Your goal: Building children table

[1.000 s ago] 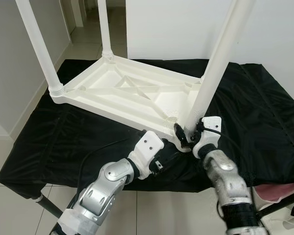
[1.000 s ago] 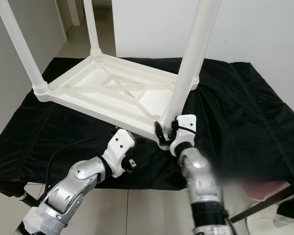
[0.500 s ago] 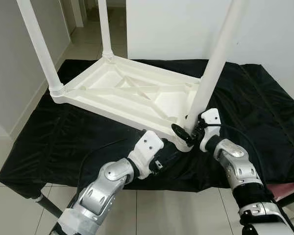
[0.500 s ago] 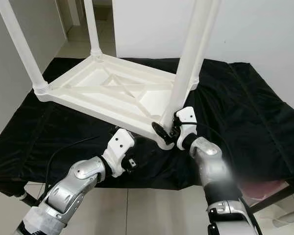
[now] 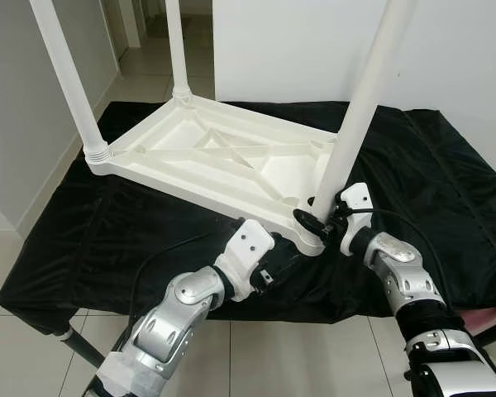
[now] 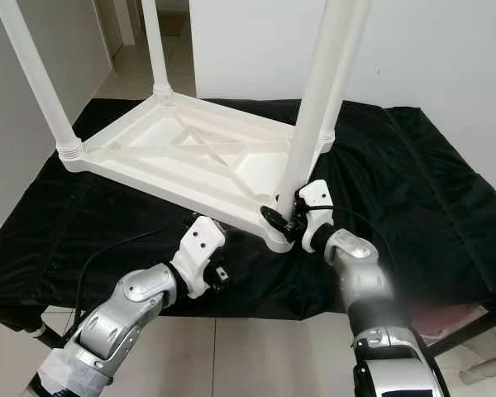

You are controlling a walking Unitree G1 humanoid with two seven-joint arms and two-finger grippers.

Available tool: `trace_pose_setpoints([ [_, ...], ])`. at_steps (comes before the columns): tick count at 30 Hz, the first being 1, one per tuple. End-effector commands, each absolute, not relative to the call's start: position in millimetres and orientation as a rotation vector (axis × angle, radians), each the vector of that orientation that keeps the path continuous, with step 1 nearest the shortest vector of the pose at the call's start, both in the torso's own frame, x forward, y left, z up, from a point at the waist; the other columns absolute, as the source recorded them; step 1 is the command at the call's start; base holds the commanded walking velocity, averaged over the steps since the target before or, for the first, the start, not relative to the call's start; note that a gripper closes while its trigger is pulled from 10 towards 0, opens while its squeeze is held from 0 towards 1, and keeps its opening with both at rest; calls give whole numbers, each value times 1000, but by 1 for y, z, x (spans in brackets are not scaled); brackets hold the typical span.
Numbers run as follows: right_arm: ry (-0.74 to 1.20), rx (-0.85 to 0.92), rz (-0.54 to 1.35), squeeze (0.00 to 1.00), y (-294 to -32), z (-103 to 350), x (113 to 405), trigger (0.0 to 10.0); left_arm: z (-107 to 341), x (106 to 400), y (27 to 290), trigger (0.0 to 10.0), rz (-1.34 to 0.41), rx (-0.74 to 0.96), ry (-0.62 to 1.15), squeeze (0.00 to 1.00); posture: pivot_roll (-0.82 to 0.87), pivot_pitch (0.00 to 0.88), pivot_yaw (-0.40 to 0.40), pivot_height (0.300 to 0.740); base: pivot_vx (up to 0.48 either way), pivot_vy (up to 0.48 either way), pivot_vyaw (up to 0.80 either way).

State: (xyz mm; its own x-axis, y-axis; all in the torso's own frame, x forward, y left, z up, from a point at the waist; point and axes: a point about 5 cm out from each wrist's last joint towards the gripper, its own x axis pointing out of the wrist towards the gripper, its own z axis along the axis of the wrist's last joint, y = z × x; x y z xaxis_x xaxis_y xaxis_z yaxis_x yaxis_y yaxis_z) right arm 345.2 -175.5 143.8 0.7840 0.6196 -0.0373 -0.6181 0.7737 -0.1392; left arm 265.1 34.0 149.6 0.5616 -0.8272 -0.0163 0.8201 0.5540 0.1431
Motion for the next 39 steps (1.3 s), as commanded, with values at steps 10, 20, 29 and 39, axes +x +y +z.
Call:
trace_pose_setpoints([
  [10,45,-75,389,0,-168,135,340,10000,148,263,32,10000,-1007,140,-48,0,-13,36,-19,740,0,0,0],
  [20,63,26,25,0,-150,126,326,10000,147,261,31,10000,-1009,136,-44,0,-8,38,-26,740,0,0,0],
  [29,60,126,-149,0,-132,130,323,10000,146,260,30,10000,-1008,131,-42,0,0,34,-32,740,0,0,0],
  [39,-9,133,-42,1000,-131,141,323,10000,145,259,29,10000,-1012,131,-43,0,-4,25,-37,740,0,0,0],
])
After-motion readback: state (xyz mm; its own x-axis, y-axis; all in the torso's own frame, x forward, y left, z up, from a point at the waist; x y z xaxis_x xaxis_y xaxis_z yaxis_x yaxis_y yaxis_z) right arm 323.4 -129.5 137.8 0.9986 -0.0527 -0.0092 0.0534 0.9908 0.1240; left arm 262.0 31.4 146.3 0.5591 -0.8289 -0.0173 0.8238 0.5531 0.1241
